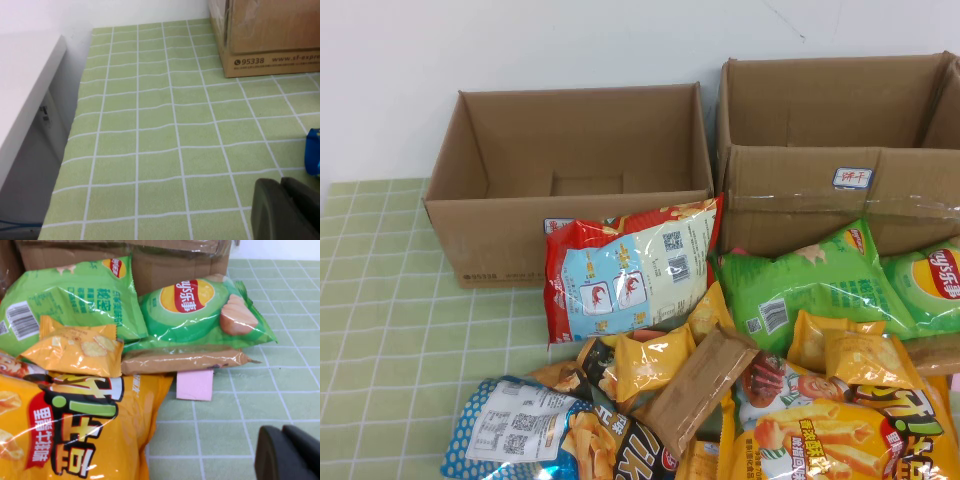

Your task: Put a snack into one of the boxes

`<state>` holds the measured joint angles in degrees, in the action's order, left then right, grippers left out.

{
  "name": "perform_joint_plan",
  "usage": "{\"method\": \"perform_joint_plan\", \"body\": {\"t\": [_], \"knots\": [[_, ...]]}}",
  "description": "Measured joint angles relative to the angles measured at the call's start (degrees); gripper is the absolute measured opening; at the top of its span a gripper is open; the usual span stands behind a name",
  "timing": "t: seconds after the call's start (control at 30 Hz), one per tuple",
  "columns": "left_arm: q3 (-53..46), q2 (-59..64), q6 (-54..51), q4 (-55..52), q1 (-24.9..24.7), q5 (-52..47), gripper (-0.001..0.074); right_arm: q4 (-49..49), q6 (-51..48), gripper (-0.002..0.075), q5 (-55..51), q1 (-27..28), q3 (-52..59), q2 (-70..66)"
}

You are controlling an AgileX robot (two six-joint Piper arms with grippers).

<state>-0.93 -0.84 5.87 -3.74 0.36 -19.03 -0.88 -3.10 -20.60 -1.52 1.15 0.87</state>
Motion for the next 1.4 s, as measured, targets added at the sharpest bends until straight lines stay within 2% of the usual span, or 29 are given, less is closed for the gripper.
{"method": "perform_joint_plan", "body": {"t": [1.4], "knots": [[0.0,0.0,-0.3,-0.7,0.0,1.0,-0.0001,0.9,0.0,-0.0002,1.0,0.0,0.0,0.0]]}}
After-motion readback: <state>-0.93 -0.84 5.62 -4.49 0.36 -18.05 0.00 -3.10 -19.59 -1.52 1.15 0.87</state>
